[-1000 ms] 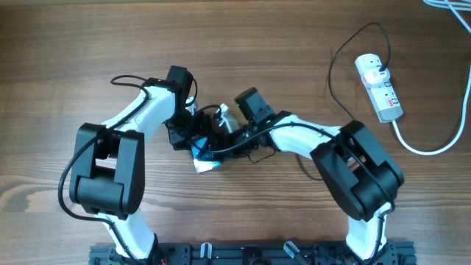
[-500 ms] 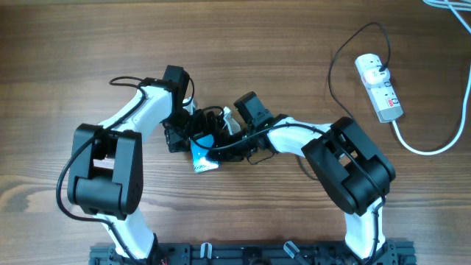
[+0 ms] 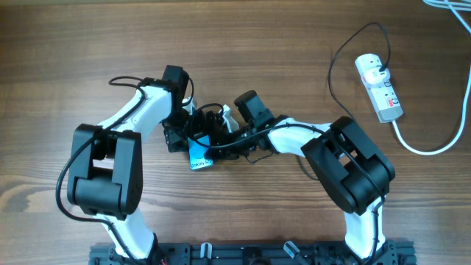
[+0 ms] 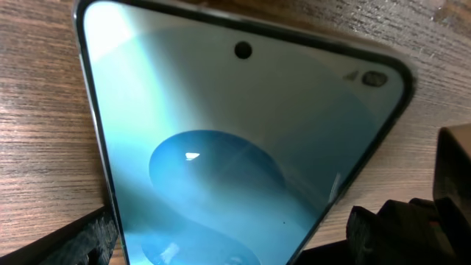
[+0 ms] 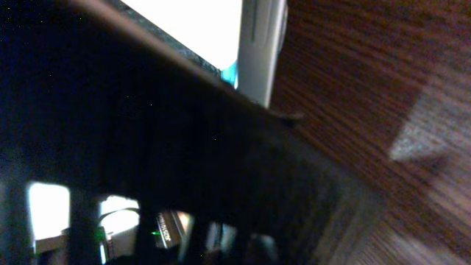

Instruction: Plug charger to phone and switch on socket

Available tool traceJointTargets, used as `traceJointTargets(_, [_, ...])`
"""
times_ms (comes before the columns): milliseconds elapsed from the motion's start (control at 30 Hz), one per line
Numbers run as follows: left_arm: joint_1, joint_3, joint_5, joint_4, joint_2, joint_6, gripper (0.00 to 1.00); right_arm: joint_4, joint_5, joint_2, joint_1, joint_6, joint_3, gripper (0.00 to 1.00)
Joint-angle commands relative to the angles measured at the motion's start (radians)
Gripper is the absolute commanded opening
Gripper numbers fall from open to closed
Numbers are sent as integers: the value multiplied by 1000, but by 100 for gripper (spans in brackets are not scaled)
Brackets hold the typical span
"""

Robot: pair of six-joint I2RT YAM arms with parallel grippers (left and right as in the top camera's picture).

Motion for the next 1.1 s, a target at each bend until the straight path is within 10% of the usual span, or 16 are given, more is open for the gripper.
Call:
traceJointTargets(0, [6,-30,48,40,-11,45,99,51,-56,13,20,-28,9,4])
traceJointTargets(300, [154,-30,334,31,-260,249,100,363,-380,13,-98,151,9,4])
traceJointTargets(533, [211,-30,616,92,-328,324,91,917,-666,13,-145,587,9,4])
traceJointTargets(767, [307,-30,945,107,-329,325,72,942,-612,13,-153,640,9,4])
traceJointTargets(1067, [307,-30,951,92,-329,325,66,942,-443,13,-171,721,9,4])
